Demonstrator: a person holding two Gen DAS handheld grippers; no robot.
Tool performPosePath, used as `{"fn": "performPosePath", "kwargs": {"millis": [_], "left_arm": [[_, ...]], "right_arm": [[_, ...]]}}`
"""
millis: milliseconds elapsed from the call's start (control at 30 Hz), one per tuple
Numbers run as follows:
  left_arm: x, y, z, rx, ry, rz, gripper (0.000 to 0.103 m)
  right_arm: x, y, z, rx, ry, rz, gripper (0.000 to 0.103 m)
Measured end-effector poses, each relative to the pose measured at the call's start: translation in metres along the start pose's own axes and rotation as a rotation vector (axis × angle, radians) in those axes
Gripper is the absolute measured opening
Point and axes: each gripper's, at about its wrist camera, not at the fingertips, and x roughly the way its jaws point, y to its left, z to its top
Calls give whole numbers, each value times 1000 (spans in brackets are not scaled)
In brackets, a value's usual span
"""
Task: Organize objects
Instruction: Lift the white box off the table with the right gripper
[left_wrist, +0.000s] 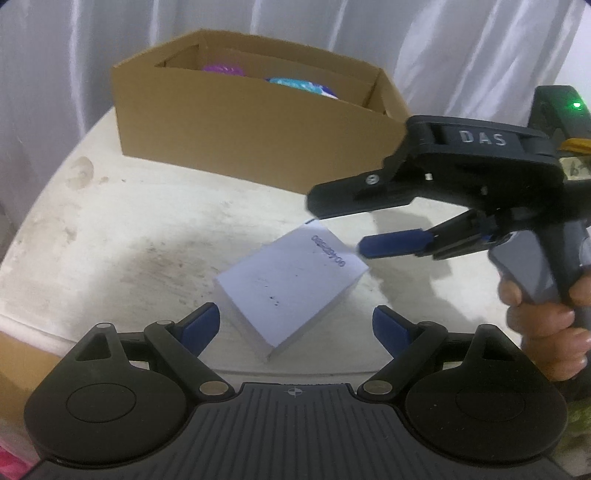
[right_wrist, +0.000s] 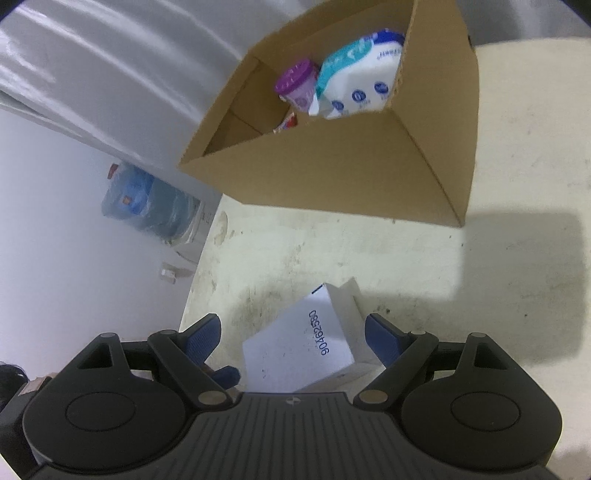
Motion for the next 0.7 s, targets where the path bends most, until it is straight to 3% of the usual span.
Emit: {"fn": "performPosePath", "kwargs": {"millis": [167, 300, 567, 700], "left_arm": [[6, -3, -5, 42, 5, 110, 82], [13, -13, -7, 127, 13, 195, 77], [26, -8, -8, 102, 69, 169, 63], [27, -9, -6, 90, 68, 154, 61]], "right_arm": [[-1, 0, -4, -26, -17, 29, 86], [5, 0, -8, -52, -8, -11, 78], [15, -4, -13, -95, 2, -97, 56], [17, -4, -14, -100, 5, -105, 55]]}}
